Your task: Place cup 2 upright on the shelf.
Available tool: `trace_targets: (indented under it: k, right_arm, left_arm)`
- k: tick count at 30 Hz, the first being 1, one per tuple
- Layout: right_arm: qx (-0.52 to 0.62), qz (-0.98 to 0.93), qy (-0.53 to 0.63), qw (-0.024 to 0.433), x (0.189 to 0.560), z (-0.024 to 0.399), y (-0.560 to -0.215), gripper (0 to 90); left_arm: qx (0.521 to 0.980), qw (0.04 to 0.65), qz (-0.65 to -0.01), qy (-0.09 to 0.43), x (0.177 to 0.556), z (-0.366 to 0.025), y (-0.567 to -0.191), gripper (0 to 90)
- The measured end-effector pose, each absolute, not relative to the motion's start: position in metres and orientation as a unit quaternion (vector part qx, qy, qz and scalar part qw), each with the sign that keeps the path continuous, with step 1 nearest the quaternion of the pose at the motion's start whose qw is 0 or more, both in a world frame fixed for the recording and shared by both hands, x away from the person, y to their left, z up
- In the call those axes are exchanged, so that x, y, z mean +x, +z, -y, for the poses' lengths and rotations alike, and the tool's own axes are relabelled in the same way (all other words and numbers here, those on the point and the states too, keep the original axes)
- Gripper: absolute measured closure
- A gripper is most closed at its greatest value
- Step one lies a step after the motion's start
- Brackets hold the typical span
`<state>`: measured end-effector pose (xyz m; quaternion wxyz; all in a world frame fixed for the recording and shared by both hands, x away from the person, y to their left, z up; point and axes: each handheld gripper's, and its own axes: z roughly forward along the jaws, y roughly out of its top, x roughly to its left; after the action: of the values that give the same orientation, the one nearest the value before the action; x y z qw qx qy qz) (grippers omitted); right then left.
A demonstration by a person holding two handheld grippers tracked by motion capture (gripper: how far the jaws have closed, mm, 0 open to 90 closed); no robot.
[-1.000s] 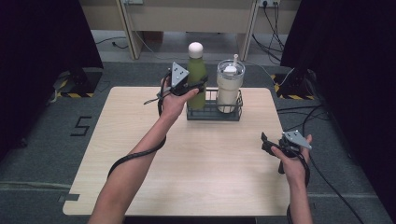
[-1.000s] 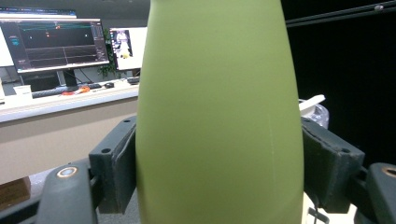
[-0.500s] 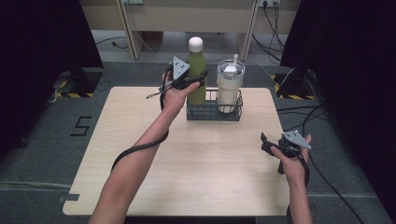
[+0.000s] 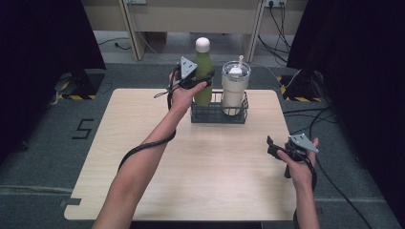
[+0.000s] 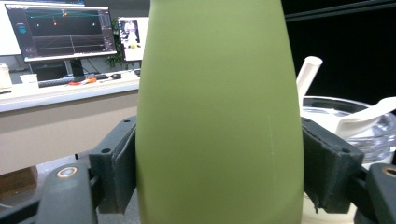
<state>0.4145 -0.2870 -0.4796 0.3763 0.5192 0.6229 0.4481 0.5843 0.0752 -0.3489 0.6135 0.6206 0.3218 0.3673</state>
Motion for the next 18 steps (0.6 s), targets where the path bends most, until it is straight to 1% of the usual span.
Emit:
trace_targets:
  k: [18]
  right_arm:
    - [0.515, -0.628, 0.446, 0.377, 0.415, 0.286, -0.481, 9.5]
  left_arm:
    - [0.631, 0.598, -0.338, 0.361, 0.594, -0.074, -0.363, 23.2]
